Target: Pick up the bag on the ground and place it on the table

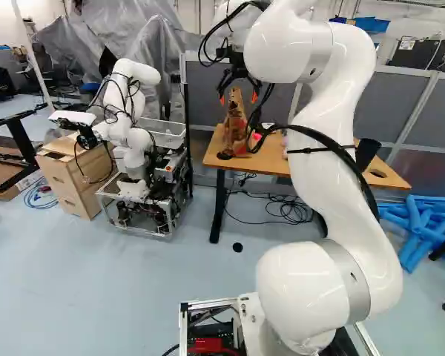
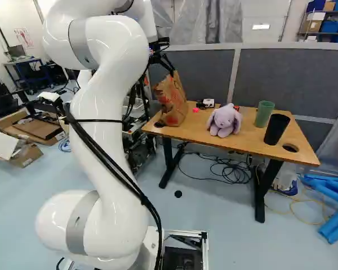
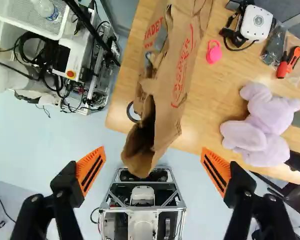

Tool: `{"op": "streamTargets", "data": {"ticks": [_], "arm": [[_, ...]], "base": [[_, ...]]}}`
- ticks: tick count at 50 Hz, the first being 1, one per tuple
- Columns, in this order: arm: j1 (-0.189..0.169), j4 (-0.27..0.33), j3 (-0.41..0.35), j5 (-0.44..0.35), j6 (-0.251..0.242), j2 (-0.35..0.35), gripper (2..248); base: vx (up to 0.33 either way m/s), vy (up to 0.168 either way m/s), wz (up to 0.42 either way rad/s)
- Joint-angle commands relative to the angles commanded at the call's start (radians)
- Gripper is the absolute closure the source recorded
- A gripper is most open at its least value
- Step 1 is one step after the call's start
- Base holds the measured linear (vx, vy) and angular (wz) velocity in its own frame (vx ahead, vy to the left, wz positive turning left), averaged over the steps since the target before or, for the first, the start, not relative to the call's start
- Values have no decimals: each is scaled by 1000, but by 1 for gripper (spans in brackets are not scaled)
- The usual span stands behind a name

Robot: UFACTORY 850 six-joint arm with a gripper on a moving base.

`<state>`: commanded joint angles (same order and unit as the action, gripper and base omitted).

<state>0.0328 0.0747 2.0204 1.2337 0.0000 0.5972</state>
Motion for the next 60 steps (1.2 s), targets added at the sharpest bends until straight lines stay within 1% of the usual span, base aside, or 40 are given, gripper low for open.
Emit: {"op": "streamTargets", "data": {"ticks": [15,29,45,60], "arm": [[0,0,-5,-5,0,-2,3],[0,-1,-29,-31,0,-13,3],[-1,-3,-81,-89,0,-37,3],[-3,-6,-154,-168,0,-70,3]], "base": [[-9,1,1],[0,0,0],[0,0,0],[0,0,0]]}}
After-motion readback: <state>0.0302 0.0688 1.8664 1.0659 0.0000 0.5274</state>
